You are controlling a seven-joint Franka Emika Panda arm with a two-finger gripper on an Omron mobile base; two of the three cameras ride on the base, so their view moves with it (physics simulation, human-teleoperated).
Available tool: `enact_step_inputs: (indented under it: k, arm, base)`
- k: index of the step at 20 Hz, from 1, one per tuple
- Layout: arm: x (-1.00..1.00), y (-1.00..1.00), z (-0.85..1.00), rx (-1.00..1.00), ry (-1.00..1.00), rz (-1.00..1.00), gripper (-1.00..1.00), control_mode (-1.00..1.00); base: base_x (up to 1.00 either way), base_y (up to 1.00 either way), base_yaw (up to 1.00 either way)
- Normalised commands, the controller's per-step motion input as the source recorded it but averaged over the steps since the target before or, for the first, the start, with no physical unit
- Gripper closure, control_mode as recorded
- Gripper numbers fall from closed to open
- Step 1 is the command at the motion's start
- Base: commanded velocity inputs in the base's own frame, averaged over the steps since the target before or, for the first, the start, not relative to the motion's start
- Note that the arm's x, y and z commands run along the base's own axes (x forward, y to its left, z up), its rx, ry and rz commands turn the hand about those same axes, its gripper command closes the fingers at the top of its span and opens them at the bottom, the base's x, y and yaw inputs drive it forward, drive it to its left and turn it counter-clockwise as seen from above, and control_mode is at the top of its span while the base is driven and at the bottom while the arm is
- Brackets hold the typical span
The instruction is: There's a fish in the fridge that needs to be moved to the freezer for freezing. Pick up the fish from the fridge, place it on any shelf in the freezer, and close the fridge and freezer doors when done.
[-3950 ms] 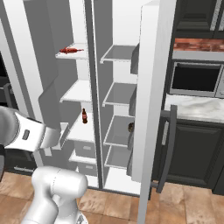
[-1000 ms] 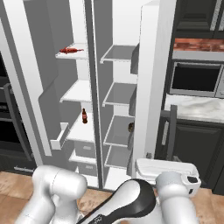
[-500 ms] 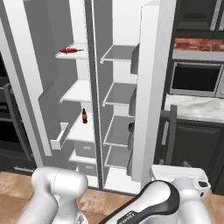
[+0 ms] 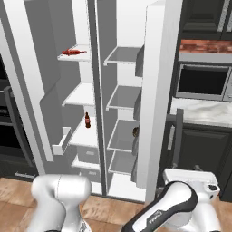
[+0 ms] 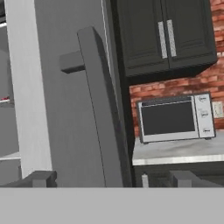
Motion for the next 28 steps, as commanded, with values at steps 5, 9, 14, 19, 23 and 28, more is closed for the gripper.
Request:
enact_step_inputs:
  k: [5, 9, 14, 19, 23, 28]
  arm:
    - [0.73, -0.41, -0.22, 0.0, 0.03, 0.0, -1.0, -1.0]
    - [0.69, -0.32, -0.28, 0.0, 0.0, 0.0, -1.0, -1.0]
    - [0.5, -0.06, -0.33, 0.0, 0.0, 0.0, -1.0, -1.0]
    - [0.23, 0.02, -0.28, 0.0, 0.0, 0.0, -1.0, -1.0]
    - [0.01, 0.6, -0.21, 0.0, 0.0, 0.0, -1.0, -1.0]
    - [0.01, 1.0, -0.33, -0.03, -0.02, 0.04, -1.0, -1.0]
  base:
    - [0.0, 0.0, 0.0]
    - [0.0, 0.0, 0.0]
    - [0.0, 0.0, 0.0]
    - [0.0, 0.0, 0.0]
    - [0.0, 0.0, 0.0]
    - [0.0, 0.0, 0.0]
